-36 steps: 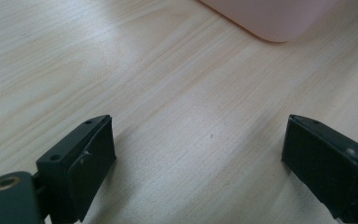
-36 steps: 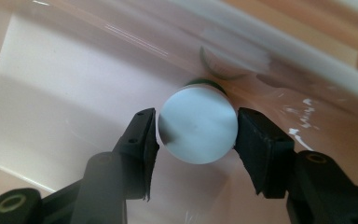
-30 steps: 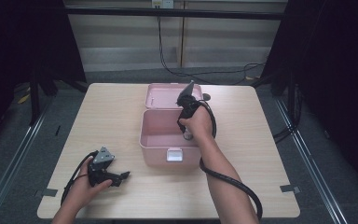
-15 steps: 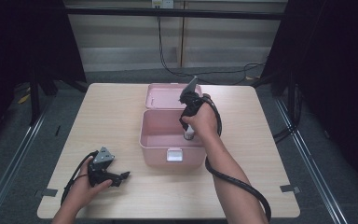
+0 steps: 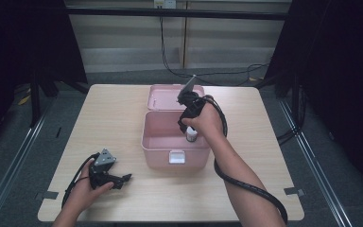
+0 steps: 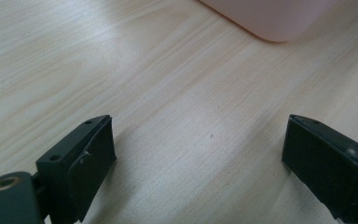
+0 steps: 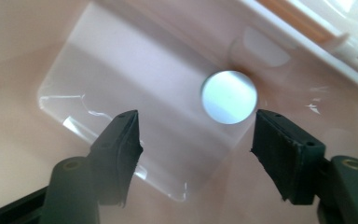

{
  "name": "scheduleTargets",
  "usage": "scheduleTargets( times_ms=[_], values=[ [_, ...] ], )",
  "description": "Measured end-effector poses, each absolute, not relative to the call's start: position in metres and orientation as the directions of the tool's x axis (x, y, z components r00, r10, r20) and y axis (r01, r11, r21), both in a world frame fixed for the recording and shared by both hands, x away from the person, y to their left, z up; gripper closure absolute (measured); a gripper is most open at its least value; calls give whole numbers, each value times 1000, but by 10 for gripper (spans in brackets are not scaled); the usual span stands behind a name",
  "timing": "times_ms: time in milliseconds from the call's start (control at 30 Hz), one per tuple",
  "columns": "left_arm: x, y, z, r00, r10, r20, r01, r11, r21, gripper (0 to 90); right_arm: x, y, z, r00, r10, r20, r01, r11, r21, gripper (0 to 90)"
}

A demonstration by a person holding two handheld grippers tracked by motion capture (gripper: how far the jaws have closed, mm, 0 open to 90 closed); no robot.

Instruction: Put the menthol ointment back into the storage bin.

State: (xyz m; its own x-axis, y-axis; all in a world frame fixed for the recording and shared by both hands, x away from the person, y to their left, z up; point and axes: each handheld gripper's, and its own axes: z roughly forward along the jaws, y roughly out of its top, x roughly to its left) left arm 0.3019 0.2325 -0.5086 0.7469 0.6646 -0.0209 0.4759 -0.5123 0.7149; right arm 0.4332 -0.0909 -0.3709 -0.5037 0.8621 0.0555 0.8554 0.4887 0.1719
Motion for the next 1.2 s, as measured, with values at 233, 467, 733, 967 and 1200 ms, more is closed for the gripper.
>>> scheduleTargets(
  times_ms=[233,467,733,967,1200],
  values=[
    [302,232,-509,747,664,-21,476,-513,715,89,424,-83,-357,-577,814,70,809,557,191,287],
    [302,232,-509,747,665,-21,476,-512,715,89,414,-86,-345,-629,774,75,768,604,212,270],
    [302,232,-509,747,664,-21,476,-513,715,89,402,-103,-335,-664,743,84,740,635,221,264],
    [302,232,-509,746,666,-21,476,-511,716,89,390,-121,-324,-681,727,83,723,651,232,255],
    [302,232,-509,746,665,-22,476,-511,716,89,381,-137,-316,-688,721,77,715,656,241,249]
  ],
)
